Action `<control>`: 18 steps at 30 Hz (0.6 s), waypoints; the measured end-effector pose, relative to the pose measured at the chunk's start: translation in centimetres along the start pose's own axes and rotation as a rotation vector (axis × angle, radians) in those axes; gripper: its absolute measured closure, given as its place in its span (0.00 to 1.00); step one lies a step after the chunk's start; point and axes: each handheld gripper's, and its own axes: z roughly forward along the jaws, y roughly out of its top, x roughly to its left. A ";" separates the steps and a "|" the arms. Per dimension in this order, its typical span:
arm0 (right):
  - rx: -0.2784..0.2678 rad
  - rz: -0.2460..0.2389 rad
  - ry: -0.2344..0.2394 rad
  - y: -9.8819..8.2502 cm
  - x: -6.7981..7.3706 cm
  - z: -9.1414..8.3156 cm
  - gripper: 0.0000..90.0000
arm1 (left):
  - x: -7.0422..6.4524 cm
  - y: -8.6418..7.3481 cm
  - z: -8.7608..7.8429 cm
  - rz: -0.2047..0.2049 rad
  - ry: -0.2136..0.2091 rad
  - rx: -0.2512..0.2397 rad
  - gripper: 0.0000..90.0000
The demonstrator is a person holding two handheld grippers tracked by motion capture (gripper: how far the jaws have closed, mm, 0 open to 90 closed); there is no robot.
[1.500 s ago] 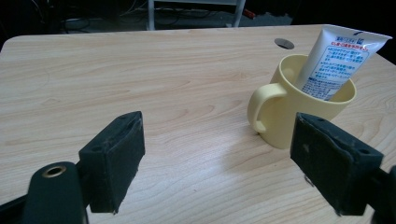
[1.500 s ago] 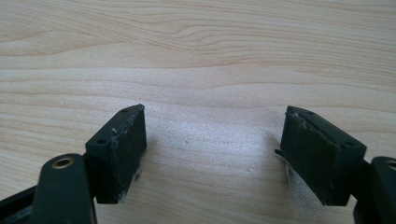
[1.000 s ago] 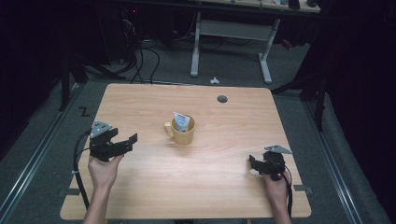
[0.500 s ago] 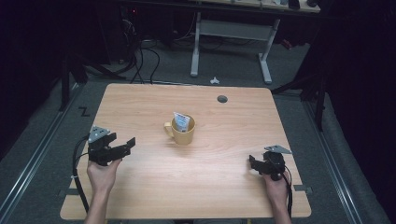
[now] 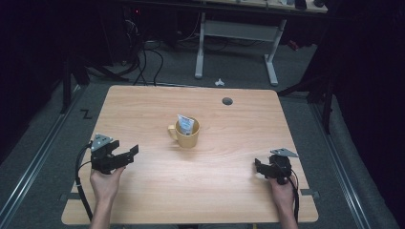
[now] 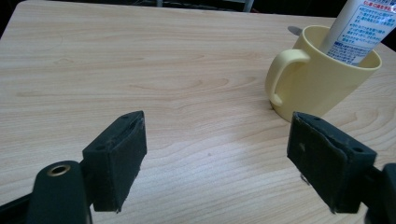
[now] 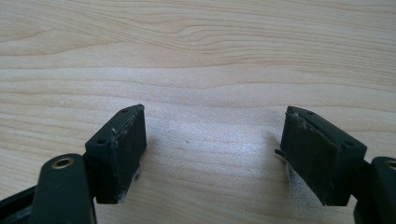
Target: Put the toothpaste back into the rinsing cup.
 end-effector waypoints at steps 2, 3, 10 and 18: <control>0.000 0.000 0.000 0.0 0.0 0.0 0.25 | 0.0 -0.2 0.1 -0.001 0.000 0.004 0.22; 0.001 0.000 0.001 0.0 0.0 0.0 0.25 | 0.0 -0.2 0.1 0.001 0.001 0.008 0.22; 0.000 0.000 0.000 0.0 0.0 0.0 0.25 | -0.1 -0.4 0.3 -0.004 0.001 0.012 0.22; 0.001 -0.001 0.001 0.0 0.0 0.0 0.25 | -0.2 -0.7 0.4 -0.008 0.003 0.021 0.23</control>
